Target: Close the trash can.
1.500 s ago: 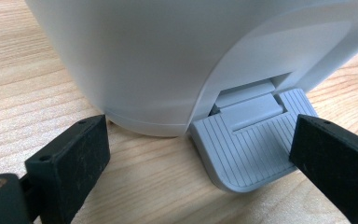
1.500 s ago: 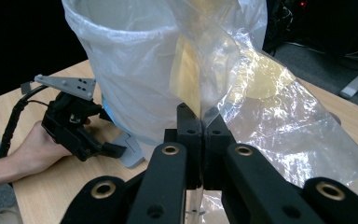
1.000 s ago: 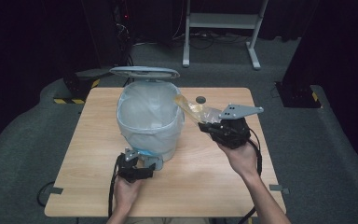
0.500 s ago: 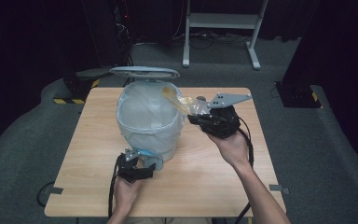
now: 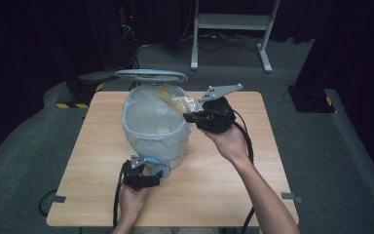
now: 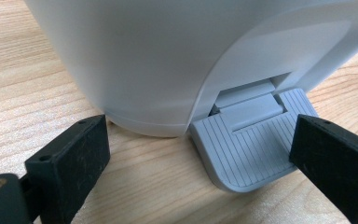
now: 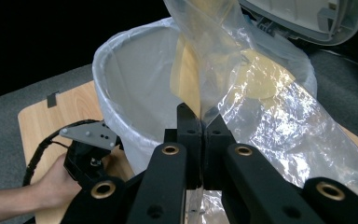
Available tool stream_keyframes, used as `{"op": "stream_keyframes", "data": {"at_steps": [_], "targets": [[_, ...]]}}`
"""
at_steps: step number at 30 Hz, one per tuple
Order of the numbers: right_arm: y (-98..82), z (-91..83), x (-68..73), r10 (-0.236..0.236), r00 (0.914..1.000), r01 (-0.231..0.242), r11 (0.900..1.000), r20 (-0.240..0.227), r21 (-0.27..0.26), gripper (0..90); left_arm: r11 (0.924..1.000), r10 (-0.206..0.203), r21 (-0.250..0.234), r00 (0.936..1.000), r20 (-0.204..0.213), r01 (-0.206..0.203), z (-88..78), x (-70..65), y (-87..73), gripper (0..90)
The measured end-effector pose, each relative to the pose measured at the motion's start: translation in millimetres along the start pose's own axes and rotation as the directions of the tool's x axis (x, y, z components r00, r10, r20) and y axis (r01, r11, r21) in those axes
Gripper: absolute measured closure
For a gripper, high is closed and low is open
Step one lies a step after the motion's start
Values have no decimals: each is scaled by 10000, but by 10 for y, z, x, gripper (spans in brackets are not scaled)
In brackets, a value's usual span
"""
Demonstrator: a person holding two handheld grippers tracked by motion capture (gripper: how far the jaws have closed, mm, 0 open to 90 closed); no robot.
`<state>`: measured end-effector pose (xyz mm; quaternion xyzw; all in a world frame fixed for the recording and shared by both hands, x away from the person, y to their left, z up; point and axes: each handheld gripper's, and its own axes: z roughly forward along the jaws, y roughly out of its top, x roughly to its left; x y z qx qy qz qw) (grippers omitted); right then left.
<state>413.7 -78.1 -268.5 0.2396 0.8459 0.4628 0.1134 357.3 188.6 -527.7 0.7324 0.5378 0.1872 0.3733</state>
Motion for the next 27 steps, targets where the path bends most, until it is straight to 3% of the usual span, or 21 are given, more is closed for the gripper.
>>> {"op": "stream_keyframes", "data": {"at_steps": [10, 27], "targets": [[150, 119, 21, 6, 9996, 1, 9997, -270, 260, 886, 10000, -9, -5, 10000, 5, 9, 0, 1, 0, 52], [248, 348, -57, 260, 9984, -226, 9974, -495, 683, 885, 10000, 4, -9, 10000, -60, -4, 0, 3, 1, 52]]}}
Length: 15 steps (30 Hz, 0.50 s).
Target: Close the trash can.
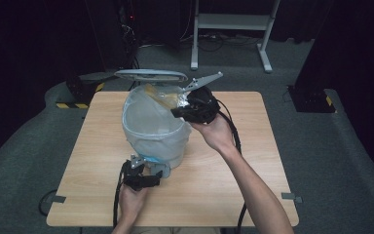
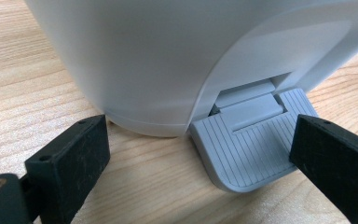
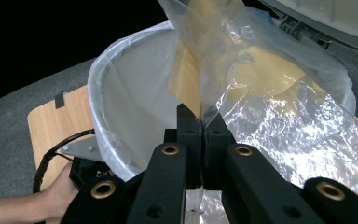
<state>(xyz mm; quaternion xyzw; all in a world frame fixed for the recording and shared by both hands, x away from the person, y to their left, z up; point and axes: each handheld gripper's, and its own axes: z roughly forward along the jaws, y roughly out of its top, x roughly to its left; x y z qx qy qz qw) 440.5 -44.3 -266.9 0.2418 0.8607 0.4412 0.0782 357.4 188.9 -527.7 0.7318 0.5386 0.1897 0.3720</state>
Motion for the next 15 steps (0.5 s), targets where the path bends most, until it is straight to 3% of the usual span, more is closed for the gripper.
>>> {"op": "stream_keyframes", "data": {"at_steps": [15], "targets": [[54, 185, -62, 337, 9994, -337, 9987, 9, 380, 885, 10000, 39, -19, 10000, -20, -39, -2, -2, -1, 52]]}}
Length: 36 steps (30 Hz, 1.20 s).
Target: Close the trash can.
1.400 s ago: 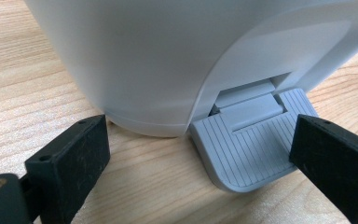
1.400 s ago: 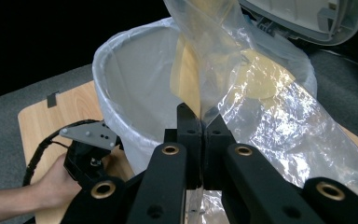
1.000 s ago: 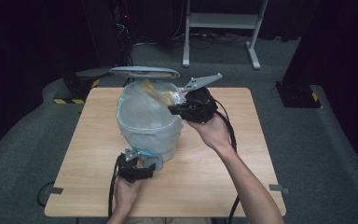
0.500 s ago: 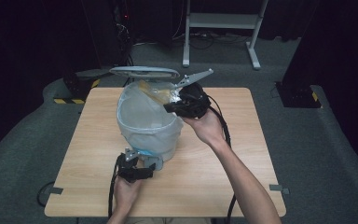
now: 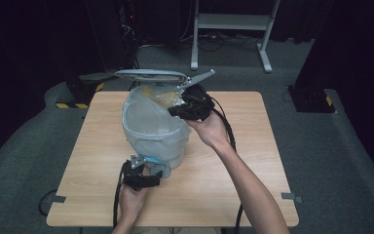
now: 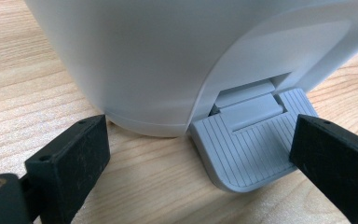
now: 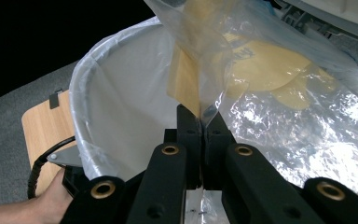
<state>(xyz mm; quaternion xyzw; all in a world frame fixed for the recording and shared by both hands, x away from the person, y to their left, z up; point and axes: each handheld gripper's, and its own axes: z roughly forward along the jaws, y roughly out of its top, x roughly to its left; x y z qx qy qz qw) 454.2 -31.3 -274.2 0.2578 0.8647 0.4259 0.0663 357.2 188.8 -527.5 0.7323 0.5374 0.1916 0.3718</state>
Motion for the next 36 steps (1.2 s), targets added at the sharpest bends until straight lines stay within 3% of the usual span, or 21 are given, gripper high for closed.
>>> {"op": "stream_keyframes", "data": {"at_steps": [12, 26, 36], "targets": [[38, 202, -44, 217, 9998, -215, 9972, -23, 713, 883, 10000, 9, -12, 10000, -1, -9, -1, -1, 0, 52], [76, 295, -16, 301, 9995, -292, 9966, -107, 771, 874, 10000, 8, -31, 10000, -4, -8, -1, -1, -1, 53], [9, 338, -22, 467, 9987, -461, 9984, -208, 313, 685, 10000, 11, -33, 10000, 2, -11, -2, -3, -1, 53]]}}
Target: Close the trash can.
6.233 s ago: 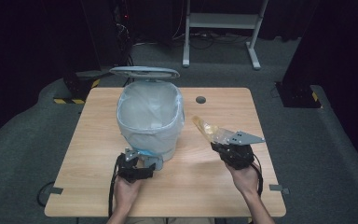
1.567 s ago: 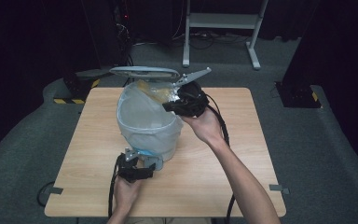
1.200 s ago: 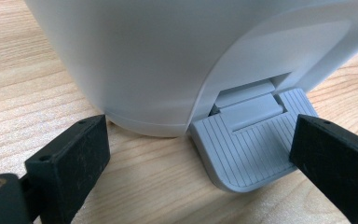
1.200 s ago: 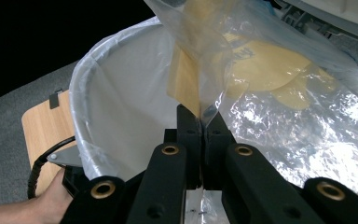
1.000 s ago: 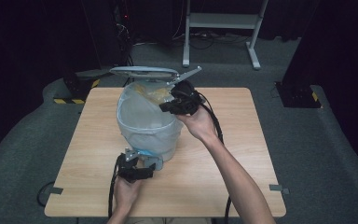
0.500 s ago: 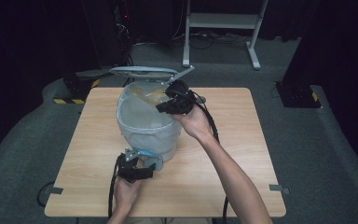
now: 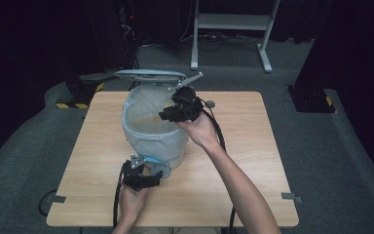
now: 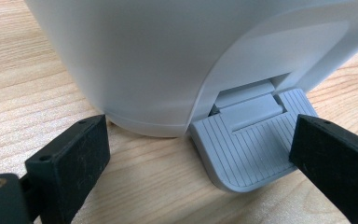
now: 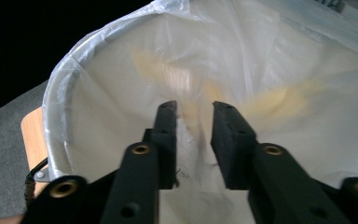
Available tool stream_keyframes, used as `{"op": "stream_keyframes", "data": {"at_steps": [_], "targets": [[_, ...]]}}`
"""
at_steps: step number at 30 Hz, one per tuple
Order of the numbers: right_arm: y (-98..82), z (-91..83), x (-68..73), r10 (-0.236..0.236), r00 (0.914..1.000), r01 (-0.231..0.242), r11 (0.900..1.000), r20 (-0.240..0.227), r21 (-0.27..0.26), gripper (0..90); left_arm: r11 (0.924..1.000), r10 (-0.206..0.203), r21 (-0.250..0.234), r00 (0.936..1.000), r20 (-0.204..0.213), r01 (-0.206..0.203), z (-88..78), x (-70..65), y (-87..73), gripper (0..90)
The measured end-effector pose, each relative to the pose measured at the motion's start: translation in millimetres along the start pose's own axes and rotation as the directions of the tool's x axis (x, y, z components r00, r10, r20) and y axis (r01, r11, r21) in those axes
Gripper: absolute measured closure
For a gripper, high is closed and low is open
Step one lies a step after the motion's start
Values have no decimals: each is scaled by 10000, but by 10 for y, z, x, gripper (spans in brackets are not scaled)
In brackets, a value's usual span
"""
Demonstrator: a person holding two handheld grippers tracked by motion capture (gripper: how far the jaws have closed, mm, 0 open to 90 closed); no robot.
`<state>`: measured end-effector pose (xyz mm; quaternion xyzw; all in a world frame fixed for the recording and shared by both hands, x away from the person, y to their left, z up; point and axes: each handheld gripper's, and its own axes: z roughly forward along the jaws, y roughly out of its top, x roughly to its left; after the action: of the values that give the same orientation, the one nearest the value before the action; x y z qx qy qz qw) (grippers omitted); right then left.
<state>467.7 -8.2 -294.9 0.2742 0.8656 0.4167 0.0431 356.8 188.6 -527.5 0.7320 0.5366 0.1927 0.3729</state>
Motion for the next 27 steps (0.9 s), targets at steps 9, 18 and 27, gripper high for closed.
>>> {"op": "stream_keyframes", "data": {"at_steps": [9, 18, 27], "targets": [[-38, -60, -15, -73, 9999, 77, 9991, 96, -414, 692, 10000, 12, 3, 10000, -16, -12, 0, 0, 0, 52], [-114, -167, -4, -25, 9999, 39, 9951, 143, -987, 641, 10000, -6, 22, 10000, 7, 6, 1, -1, 0, 52], [-204, -358, 2, 69, 9994, -11, 9860, 342, -1668, 583, 10000, -15, 23, 10000, 19, 15, 4, -3, -1, 52]]}}
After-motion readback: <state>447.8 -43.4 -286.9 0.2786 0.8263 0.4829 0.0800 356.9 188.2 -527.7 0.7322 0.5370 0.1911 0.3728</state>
